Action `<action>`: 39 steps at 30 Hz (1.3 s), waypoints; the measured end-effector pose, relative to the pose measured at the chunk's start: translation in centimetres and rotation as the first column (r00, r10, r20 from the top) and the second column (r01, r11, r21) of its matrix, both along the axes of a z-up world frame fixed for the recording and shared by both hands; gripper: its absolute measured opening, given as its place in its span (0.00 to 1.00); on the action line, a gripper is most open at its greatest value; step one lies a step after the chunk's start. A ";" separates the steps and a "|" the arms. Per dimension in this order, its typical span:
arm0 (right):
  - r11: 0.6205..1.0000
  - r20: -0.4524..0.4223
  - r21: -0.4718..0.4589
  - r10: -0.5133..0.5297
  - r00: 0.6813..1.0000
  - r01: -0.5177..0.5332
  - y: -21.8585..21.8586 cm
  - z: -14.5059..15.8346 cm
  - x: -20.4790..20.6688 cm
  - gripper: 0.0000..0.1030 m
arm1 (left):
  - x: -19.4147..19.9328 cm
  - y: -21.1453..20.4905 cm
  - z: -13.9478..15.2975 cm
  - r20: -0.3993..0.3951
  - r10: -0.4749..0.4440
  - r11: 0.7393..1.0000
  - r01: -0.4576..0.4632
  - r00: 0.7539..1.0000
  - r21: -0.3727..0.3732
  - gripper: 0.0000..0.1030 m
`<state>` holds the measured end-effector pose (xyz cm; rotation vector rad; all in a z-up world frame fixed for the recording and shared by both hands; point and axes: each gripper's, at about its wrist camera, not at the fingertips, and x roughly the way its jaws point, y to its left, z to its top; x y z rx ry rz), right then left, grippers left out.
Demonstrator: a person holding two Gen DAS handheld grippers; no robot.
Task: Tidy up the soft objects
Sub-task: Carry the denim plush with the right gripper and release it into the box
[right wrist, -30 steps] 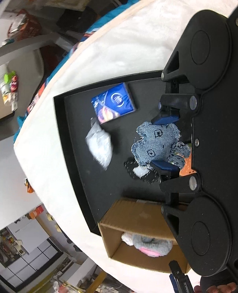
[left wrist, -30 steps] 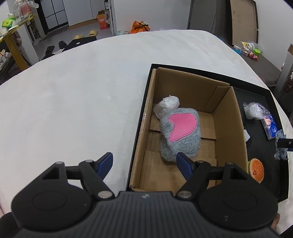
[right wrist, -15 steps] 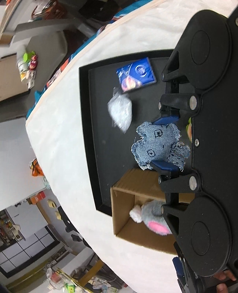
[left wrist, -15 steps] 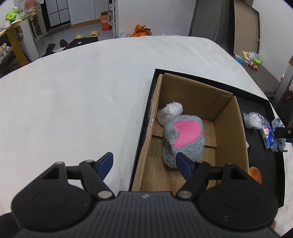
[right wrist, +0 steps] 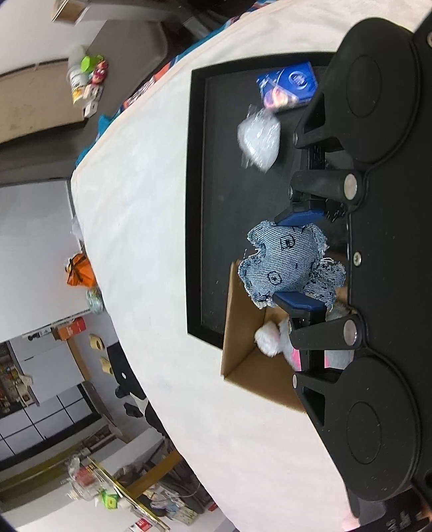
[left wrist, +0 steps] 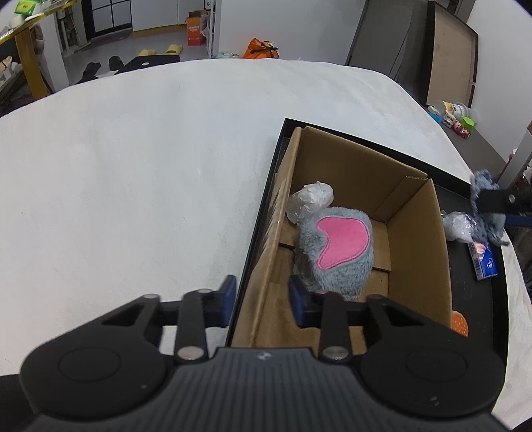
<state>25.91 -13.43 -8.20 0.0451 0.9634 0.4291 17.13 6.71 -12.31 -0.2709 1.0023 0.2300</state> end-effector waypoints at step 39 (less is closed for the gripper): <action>1.000 0.031 0.001 -0.011 0.999 0.011 3.3 -0.2 -0.2 0.88 | -0.5 1.7 -0.4 0.019 0.019 0.997 -0.018 1.000 -0.073 0.13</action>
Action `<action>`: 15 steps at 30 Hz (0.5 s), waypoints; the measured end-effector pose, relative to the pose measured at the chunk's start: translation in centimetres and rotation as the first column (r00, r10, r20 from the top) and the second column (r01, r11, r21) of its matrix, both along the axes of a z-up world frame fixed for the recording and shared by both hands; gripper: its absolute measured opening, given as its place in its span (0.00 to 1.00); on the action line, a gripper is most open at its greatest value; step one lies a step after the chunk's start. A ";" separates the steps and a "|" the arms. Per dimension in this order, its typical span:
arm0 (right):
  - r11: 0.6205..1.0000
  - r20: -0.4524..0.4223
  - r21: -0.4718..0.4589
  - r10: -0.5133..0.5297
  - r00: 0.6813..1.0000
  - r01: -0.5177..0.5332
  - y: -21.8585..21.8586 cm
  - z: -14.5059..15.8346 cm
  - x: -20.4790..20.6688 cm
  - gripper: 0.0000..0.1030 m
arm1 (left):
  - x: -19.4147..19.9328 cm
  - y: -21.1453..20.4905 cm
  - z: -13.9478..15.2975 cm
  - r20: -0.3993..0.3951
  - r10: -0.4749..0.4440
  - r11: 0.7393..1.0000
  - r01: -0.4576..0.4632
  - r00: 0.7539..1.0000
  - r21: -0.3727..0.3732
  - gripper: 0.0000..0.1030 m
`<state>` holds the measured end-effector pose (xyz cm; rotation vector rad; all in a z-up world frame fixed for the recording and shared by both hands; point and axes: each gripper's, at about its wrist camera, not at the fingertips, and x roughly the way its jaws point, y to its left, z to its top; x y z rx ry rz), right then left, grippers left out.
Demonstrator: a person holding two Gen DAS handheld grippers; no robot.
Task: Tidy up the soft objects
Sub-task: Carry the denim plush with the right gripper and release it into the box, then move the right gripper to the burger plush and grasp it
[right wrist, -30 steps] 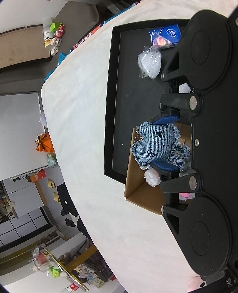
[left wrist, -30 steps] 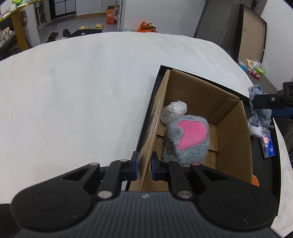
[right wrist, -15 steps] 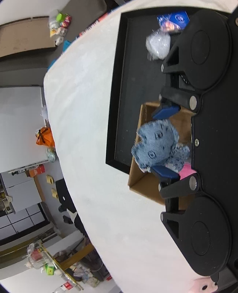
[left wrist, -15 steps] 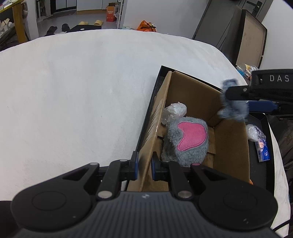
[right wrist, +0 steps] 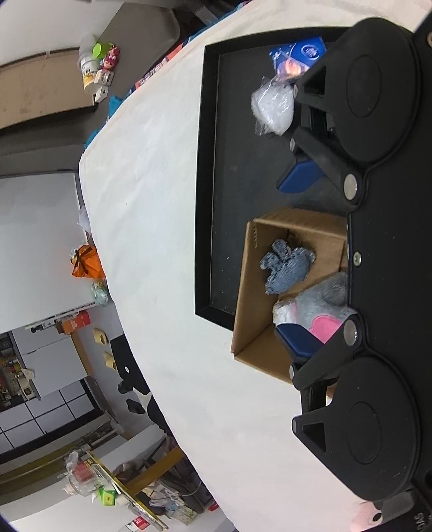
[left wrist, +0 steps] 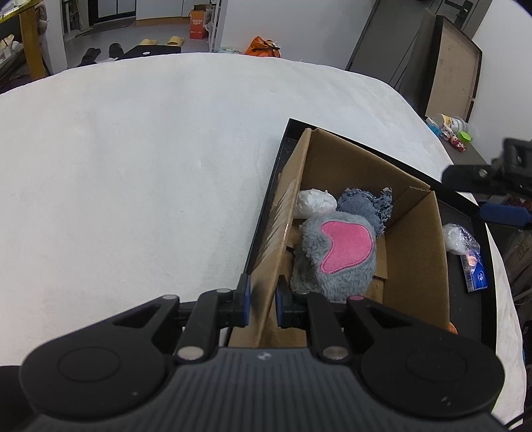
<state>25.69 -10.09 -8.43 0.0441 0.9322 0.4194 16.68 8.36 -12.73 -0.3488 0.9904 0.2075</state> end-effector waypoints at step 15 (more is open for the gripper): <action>0.999 -0.034 -0.002 -0.041 0.999 0.041 -4.5 -1.0 -1.5 0.90 | 0.4 -0.9 0.4 -0.016 0.000 0.999 0.001 1.000 0.033 0.14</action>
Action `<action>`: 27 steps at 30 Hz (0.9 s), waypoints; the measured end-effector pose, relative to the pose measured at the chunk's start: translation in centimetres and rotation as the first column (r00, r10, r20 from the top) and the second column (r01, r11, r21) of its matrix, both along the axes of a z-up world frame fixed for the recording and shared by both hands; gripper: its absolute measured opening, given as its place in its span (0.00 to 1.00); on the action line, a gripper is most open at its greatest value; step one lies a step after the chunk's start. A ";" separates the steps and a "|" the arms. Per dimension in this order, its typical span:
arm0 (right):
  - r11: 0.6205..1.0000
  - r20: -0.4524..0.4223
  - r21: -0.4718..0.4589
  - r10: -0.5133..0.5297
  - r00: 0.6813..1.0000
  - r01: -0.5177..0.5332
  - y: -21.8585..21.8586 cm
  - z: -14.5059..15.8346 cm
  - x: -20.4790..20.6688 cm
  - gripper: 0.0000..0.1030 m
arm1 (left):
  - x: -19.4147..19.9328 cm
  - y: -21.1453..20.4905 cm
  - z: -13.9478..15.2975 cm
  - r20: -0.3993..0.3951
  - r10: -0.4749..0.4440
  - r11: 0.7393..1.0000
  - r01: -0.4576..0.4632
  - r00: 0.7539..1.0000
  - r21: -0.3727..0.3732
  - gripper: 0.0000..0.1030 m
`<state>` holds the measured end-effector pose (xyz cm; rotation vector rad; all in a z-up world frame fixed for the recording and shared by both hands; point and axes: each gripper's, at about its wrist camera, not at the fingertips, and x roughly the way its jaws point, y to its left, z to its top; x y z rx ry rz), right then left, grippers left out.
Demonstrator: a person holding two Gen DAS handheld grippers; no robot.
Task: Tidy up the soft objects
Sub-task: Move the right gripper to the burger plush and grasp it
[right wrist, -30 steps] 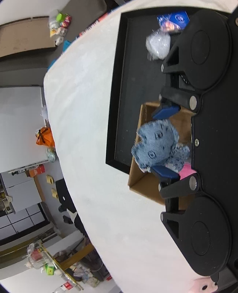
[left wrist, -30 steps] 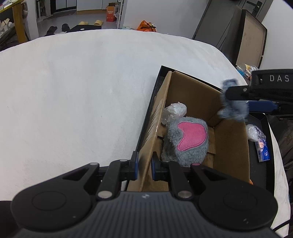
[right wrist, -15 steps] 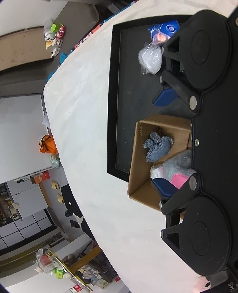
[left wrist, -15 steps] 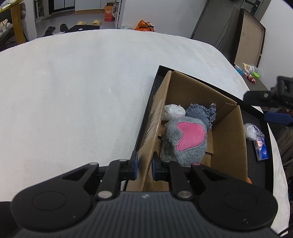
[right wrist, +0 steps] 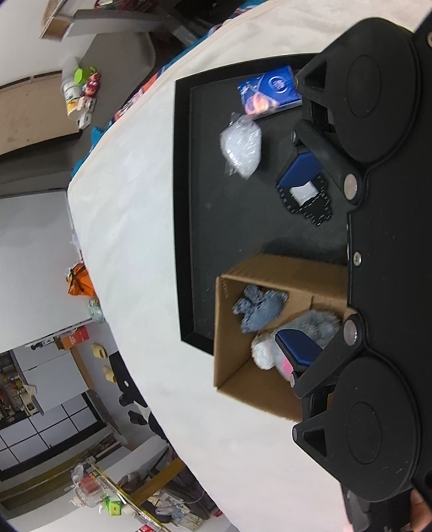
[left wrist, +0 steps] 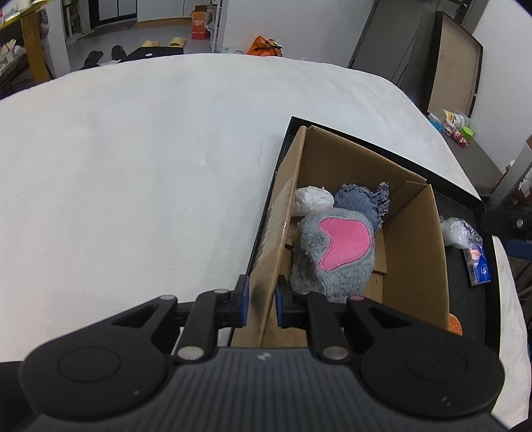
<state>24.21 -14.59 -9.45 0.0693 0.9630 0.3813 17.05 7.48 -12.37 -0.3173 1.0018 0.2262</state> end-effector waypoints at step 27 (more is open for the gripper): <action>0.996 -0.202 -0.079 -0.044 0.978 0.028 -5.2 -8.2 -1.1 0.90 | 1.0 -3.1 0.7 -0.052 -0.079 0.990 0.084 0.996 0.114 0.56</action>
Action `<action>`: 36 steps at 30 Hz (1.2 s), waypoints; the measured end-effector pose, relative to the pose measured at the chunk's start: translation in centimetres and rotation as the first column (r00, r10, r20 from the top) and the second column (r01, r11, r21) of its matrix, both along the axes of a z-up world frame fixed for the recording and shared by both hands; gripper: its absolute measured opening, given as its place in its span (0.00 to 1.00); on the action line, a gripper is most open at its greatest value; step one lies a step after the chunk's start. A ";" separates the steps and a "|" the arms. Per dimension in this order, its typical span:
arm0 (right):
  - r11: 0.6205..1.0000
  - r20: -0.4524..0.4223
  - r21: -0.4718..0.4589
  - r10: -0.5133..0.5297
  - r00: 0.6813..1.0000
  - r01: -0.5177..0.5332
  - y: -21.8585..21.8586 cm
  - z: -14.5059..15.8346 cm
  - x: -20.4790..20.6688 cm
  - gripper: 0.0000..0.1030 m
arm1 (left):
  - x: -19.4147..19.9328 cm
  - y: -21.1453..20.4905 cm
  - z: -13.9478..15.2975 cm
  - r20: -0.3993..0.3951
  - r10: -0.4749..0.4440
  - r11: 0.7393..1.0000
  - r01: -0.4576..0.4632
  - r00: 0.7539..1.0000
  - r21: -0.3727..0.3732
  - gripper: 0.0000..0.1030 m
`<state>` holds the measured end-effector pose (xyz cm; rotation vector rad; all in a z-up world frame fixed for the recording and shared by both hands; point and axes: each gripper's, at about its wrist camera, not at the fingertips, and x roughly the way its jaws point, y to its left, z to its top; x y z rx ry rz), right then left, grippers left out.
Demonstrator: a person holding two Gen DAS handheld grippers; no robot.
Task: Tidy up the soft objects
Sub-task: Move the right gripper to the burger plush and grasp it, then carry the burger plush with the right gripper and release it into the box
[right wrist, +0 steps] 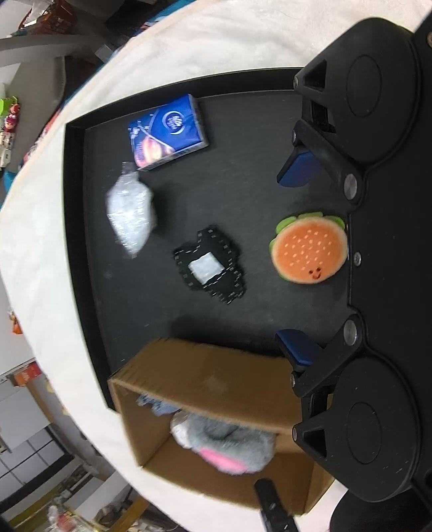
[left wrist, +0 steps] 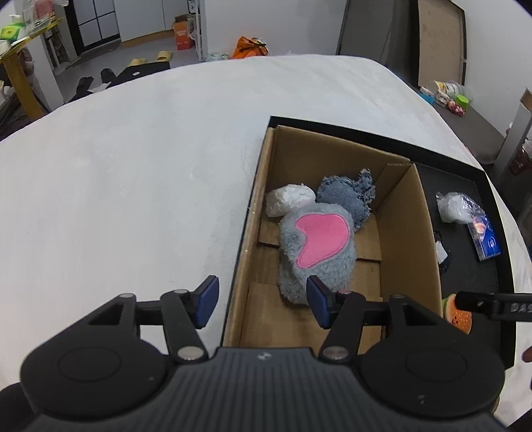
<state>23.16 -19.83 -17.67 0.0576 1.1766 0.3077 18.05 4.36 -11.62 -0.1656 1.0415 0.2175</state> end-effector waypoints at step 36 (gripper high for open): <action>1.000 0.030 -0.020 0.007 1.000 -0.006 -0.5 0.1 -1.2 0.45 | 1.8 -3.5 -0.9 -0.115 -0.056 0.983 0.075 0.992 0.168 0.61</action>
